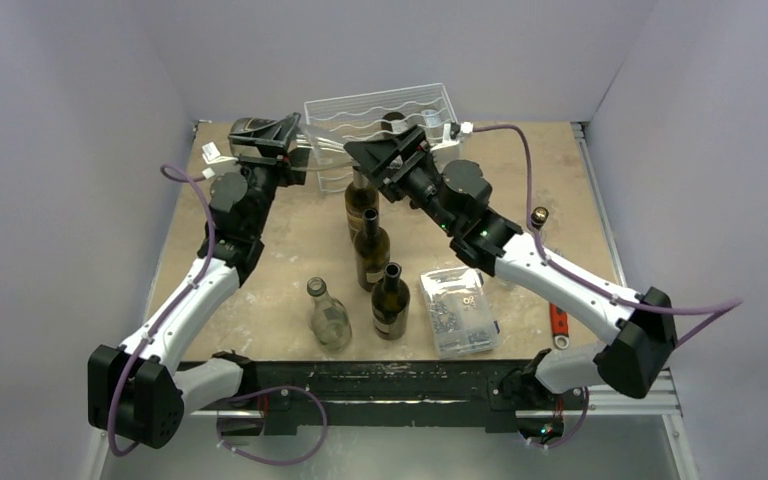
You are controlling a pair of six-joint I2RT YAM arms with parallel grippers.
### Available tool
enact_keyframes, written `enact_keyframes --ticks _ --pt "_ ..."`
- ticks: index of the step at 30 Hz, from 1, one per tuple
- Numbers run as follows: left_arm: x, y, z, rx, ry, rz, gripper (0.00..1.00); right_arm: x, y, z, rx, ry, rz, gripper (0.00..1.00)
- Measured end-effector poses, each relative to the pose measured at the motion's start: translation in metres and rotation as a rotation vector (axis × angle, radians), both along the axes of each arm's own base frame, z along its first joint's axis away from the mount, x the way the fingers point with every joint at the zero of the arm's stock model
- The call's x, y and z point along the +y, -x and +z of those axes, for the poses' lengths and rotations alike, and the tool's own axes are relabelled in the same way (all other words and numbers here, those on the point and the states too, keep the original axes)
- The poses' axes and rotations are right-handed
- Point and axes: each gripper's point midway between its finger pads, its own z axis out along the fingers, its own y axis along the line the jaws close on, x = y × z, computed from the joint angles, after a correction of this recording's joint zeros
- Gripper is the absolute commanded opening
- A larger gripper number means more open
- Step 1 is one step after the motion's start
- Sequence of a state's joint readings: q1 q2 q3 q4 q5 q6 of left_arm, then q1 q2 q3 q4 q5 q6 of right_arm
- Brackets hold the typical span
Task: Put the wine bottle on the wine rack
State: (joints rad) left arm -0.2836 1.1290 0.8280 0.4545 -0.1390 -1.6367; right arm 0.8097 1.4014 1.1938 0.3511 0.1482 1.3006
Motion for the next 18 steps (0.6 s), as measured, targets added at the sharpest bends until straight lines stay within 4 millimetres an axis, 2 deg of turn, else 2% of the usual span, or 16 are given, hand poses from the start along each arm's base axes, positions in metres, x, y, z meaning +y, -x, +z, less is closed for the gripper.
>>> enact_keyframes --ticks 1,5,11,14,18 --pt "-0.002 0.001 0.001 0.0 0.006 -0.014 0.0 -0.002 0.009 0.002 -0.031 0.046 0.02 0.98" --pt "-0.006 0.009 0.009 -0.003 -0.017 -0.039 0.0 -0.009 0.038 -0.006 -0.149 0.27 0.095 0.99" --pt "-0.007 0.011 0.003 0.053 -0.164 -0.055 0.0 -0.023 0.06 -0.012 -0.368 0.623 0.19 0.99" --pt "-0.016 0.016 0.0 0.077 -0.244 -0.11 0.0 -0.033 0.068 -0.005 -0.467 0.78 0.237 0.99" --pt "-0.024 0.023 0.003 0.069 -0.286 -0.162 0.0 -0.044 0.071 0.016 -0.56 0.926 0.262 0.99"
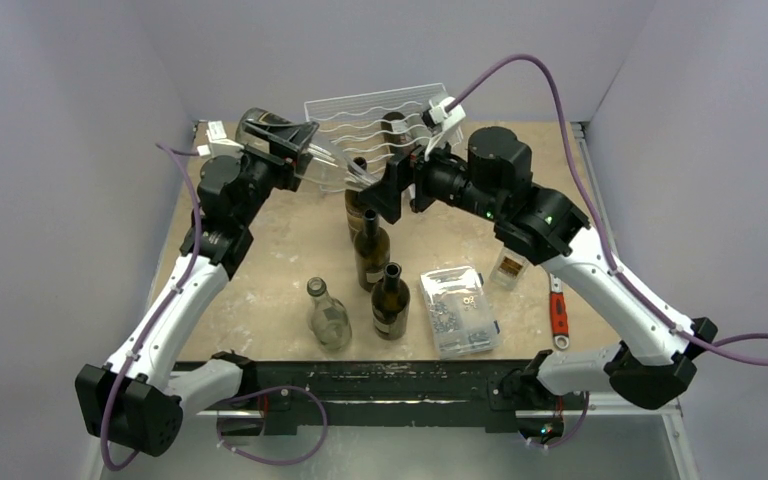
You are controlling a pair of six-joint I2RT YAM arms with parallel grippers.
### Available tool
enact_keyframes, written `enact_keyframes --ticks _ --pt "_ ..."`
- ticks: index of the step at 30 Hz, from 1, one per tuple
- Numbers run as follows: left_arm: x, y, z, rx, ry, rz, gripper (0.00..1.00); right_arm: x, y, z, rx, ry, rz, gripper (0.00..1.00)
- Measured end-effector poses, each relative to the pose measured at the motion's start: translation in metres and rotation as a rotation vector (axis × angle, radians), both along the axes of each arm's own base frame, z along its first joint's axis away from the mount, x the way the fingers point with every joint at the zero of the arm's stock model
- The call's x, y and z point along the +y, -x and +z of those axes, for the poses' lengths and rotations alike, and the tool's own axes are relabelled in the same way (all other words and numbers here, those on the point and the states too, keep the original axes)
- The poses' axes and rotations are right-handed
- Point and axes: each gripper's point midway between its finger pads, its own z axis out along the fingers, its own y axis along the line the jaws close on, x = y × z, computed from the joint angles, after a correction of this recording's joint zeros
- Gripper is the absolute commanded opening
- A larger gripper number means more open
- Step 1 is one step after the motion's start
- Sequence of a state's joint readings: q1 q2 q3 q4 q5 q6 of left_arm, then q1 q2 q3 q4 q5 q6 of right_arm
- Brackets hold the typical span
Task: Put the wine bottle on the wine rack
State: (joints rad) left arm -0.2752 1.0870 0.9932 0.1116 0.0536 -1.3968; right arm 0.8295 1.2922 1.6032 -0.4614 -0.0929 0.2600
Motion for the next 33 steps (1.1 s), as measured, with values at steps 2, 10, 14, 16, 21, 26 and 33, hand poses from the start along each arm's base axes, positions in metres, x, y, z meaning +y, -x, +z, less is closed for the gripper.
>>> enact_keyframes --ticks 2,10,14,16,21,26,33 --pt "-0.002 0.002 -0.001 0.005 -0.004 -0.015 0.0 -0.005 -0.003 0.004 -0.034 0.056 -0.004 0.99" --pt "-0.017 0.01 -0.001 0.037 -0.013 -0.088 0.0 -0.007 -0.013 -0.031 -0.017 0.286 0.022 0.98" --pt "-0.034 0.014 0.016 0.017 -0.009 -0.15 0.0 0.003 -0.02 -0.054 0.018 0.353 0.042 0.92" --pt "-0.044 0.019 0.025 0.002 -0.006 -0.184 0.0 0.006 -0.021 -0.066 0.042 0.383 0.055 0.88" --pt "-0.065 0.029 0.033 -0.023 -0.032 -0.254 0.0 0.008 -0.022 -0.074 0.052 0.407 0.064 0.82" --pt "-0.076 0.035 0.031 -0.001 -0.067 -0.294 0.0 0.007 -0.015 -0.074 0.036 0.396 0.072 0.75" --pt "-0.081 0.042 0.037 -0.011 -0.124 -0.316 0.0 0.008 -0.006 -0.067 -0.003 0.387 0.12 0.11"
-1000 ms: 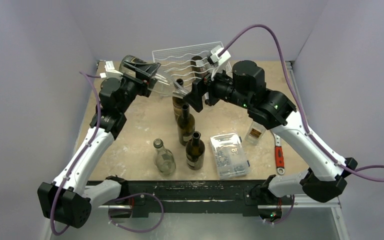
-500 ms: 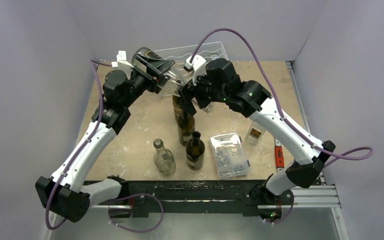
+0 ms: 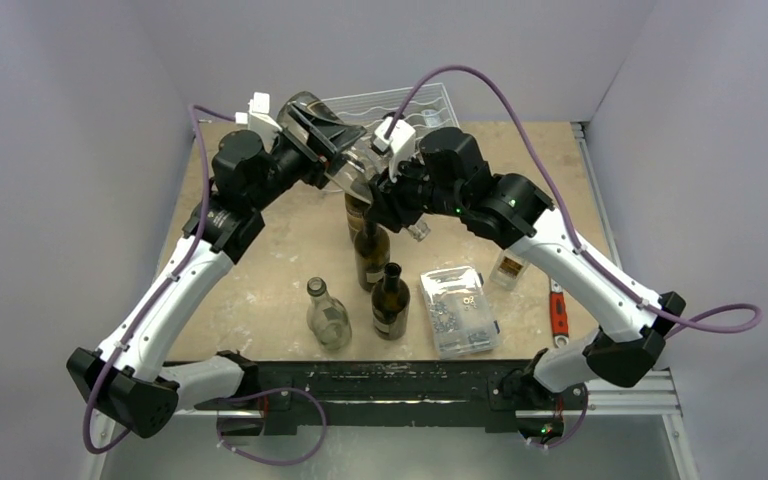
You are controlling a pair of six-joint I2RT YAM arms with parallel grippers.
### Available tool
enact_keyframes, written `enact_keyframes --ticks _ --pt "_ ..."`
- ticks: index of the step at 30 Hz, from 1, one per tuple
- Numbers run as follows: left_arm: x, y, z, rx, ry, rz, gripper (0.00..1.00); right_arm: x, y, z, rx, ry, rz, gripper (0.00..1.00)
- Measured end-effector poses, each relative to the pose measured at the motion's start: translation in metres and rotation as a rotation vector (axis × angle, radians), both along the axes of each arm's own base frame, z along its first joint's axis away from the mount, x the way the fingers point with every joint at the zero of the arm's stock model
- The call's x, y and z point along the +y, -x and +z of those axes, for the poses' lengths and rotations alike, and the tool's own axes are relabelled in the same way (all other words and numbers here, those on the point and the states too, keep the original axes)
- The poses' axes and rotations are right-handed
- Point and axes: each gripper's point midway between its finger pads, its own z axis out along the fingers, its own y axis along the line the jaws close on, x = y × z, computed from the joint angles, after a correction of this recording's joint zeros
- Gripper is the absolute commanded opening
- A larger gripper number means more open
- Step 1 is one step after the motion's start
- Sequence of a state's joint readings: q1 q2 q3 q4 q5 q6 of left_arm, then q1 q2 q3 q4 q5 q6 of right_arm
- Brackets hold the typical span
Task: Put the wine bottle on the wine rack
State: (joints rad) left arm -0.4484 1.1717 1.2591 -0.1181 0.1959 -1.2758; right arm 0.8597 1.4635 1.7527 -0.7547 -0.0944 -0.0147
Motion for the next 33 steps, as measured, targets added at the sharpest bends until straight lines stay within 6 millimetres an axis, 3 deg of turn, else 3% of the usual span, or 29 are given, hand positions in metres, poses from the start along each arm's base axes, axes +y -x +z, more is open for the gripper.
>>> enact_keyframes --ticks 1,5,8,12,14,24,33 --pt "0.0 0.0 0.0 -0.002 -0.01 0.002 0.0 0.0 0.003 0.0 -0.001 -0.002 0.004 0.0" --pt "-0.003 0.001 0.0 0.004 -0.039 -0.004 0.01 -0.003 0.005 -0.001 -0.021 -0.029 0.005 0.0" --pt "-0.008 0.003 -0.003 0.012 -0.077 -0.022 0.3 -0.004 0.009 -0.004 -0.015 -0.086 -0.014 0.0" --pt "-0.011 0.009 -0.012 0.041 -0.116 -0.042 0.86 -0.002 0.019 -0.011 0.026 -0.176 -0.018 0.0" --pt "-0.011 0.01 -0.015 0.06 -0.124 -0.046 0.97 0.003 0.025 -0.012 0.059 -0.223 -0.009 0.0" --pt "0.003 0.01 0.034 0.027 -0.091 0.022 1.0 0.02 0.027 0.025 0.139 -0.451 -0.018 0.0" --pt "0.006 0.009 0.04 -0.051 -0.16 0.024 1.0 0.015 0.022 0.032 0.211 -0.494 -0.02 0.0"
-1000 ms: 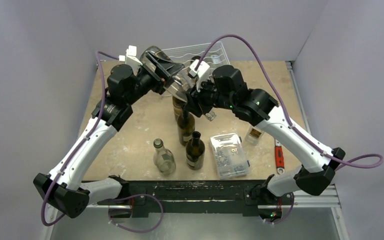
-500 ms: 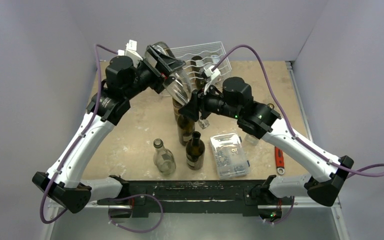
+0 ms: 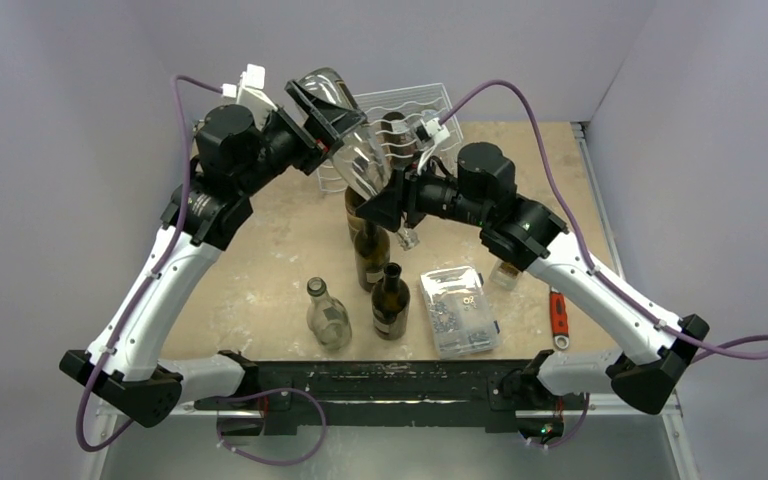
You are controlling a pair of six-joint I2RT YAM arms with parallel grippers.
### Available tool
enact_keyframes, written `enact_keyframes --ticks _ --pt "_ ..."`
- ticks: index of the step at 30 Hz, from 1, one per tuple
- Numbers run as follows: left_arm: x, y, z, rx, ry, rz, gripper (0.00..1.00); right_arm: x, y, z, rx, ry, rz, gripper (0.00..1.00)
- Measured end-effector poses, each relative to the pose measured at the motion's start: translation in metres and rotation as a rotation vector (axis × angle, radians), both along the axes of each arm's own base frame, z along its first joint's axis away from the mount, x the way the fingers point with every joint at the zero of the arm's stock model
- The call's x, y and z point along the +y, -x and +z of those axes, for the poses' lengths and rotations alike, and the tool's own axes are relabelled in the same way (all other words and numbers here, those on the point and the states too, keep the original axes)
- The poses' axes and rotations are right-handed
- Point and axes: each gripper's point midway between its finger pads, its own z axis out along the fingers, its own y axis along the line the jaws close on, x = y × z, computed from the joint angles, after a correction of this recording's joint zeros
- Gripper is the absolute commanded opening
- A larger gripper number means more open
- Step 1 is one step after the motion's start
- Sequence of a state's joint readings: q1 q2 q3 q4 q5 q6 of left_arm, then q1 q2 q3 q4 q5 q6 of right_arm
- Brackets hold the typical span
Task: Put the wine bottle on the wine rack
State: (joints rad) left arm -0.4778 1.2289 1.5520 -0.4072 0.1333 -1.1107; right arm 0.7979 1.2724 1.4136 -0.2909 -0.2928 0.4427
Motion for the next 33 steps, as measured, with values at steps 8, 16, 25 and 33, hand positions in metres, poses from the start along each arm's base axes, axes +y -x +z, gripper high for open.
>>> enact_keyframes --ticks 8,16,25,33 --pt "0.028 0.001 0.022 -0.151 -0.108 0.078 1.0 -0.037 -0.038 -0.006 0.125 -0.032 -0.138 0.0" --pt "0.082 0.018 0.041 -0.334 -0.343 0.216 1.0 -0.069 -0.078 -0.014 0.204 -0.031 -0.276 0.0" --pt "0.138 0.024 0.018 -0.479 -0.734 0.379 1.0 -0.094 -0.144 -0.05 0.178 0.229 -0.485 0.0" --pt "0.168 0.006 -0.029 -0.45 -0.875 0.447 1.0 -0.11 -0.199 -0.082 0.127 0.482 -0.599 0.0"
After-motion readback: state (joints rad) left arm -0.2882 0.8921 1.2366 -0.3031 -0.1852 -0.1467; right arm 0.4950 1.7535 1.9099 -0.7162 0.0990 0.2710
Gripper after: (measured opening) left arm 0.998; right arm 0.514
